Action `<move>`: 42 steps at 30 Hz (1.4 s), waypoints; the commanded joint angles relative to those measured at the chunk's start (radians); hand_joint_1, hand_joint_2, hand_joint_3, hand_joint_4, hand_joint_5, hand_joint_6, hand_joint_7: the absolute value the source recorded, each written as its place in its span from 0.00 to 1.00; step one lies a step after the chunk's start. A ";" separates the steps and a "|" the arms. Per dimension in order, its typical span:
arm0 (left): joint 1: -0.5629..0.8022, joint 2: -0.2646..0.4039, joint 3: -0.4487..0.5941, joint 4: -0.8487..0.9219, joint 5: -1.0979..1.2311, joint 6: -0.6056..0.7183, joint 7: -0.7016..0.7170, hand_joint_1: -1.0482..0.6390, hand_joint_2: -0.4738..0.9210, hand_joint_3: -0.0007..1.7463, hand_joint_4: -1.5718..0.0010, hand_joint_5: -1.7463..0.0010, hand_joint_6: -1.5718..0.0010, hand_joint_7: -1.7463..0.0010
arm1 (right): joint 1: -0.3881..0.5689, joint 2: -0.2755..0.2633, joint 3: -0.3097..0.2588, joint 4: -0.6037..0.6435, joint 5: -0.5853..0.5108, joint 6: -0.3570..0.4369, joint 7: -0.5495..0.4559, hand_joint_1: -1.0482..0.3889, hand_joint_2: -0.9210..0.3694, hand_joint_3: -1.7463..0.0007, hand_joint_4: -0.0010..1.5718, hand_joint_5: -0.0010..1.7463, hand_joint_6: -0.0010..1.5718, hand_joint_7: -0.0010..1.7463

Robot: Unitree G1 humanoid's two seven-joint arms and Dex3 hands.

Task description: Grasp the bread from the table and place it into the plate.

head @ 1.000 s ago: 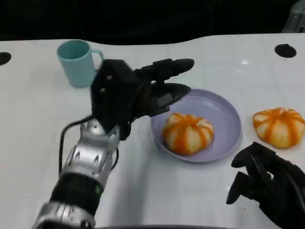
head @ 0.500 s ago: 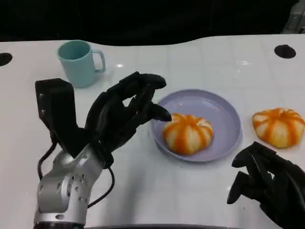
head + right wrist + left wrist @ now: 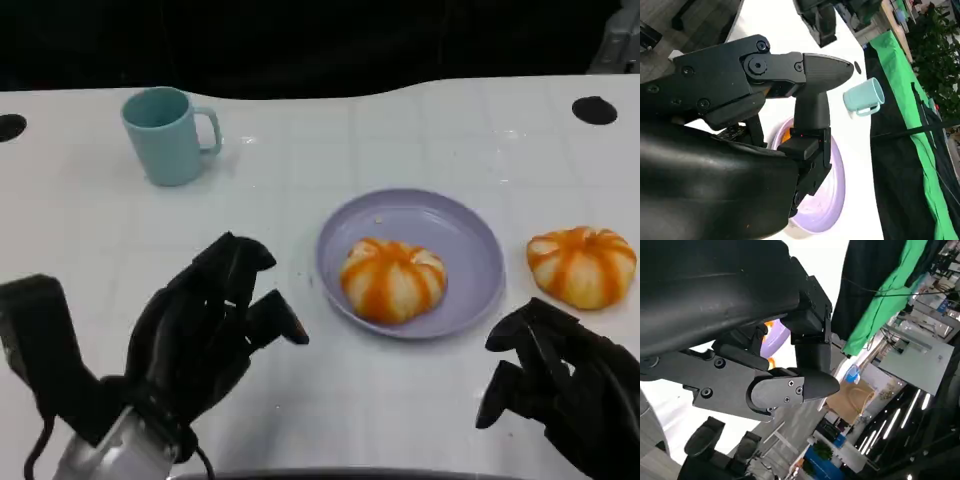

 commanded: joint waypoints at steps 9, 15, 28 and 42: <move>0.081 0.032 -0.023 -0.011 0.008 -0.026 0.005 0.30 1.00 0.32 0.49 0.00 0.68 0.00 | -0.001 -0.009 -0.019 -0.019 0.015 0.016 -0.005 0.43 0.00 0.76 0.39 1.00 0.30 0.92; 0.093 0.039 -0.036 0.014 0.032 -0.060 -0.004 0.30 1.00 0.32 0.48 0.00 0.65 0.00 | 0.000 -0.008 -0.012 -0.028 0.007 0.022 -0.016 0.43 0.00 0.76 0.40 1.00 0.31 0.92; 0.129 0.062 -0.058 -0.005 0.025 -0.049 -0.011 0.29 1.00 0.27 0.47 0.00 0.63 0.00 | 0.003 -0.010 -0.011 -0.019 0.008 0.003 0.000 0.42 0.00 0.77 0.40 1.00 0.31 0.92; 0.123 0.063 -0.065 0.012 0.025 -0.062 -0.007 0.29 1.00 0.28 0.48 0.00 0.63 0.00 | 0.005 -0.012 -0.017 -0.024 0.002 0.018 -0.012 0.43 0.00 0.76 0.40 1.00 0.31 0.92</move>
